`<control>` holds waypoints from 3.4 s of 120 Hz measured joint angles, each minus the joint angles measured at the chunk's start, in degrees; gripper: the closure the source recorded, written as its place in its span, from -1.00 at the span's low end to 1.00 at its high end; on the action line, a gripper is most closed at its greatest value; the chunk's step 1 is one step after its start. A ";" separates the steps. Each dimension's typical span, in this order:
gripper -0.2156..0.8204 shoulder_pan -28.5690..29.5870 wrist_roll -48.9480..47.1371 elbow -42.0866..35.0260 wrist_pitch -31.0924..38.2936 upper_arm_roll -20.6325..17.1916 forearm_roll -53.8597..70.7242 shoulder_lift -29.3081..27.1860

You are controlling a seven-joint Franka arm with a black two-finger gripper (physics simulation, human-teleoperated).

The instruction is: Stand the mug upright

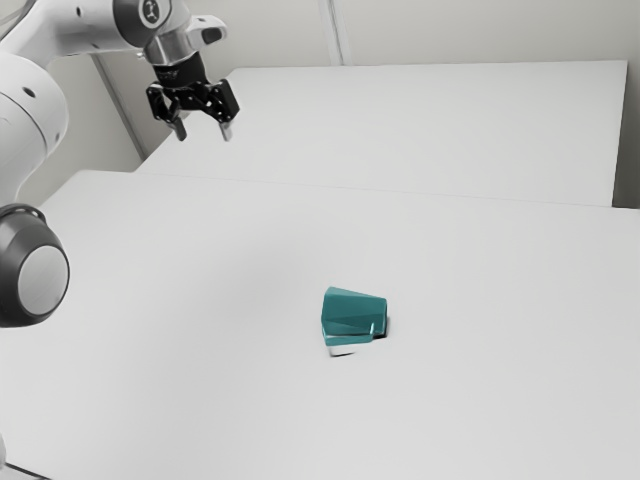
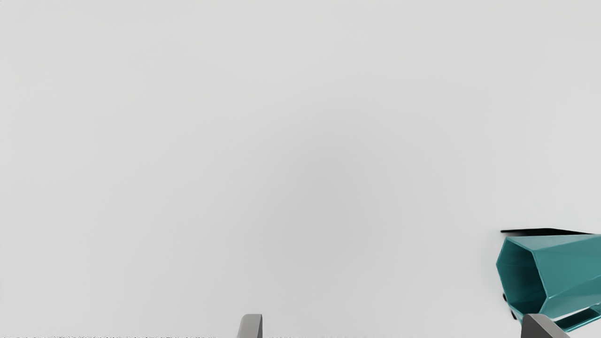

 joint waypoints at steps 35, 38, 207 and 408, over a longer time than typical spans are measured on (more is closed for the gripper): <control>-0.58 -0.14 -1.03 -6.69 0.69 -0.05 -0.22 -5.99; -0.58 0.00 -1.10 -9.61 1.08 -0.53 -0.79 -8.45; -0.58 -3.19 39.87 -54.35 23.12 0.07 -61.18 -6.06; 0.67 -4.55 52.51 -52.08 24.00 -4.24 -70.19 -0.47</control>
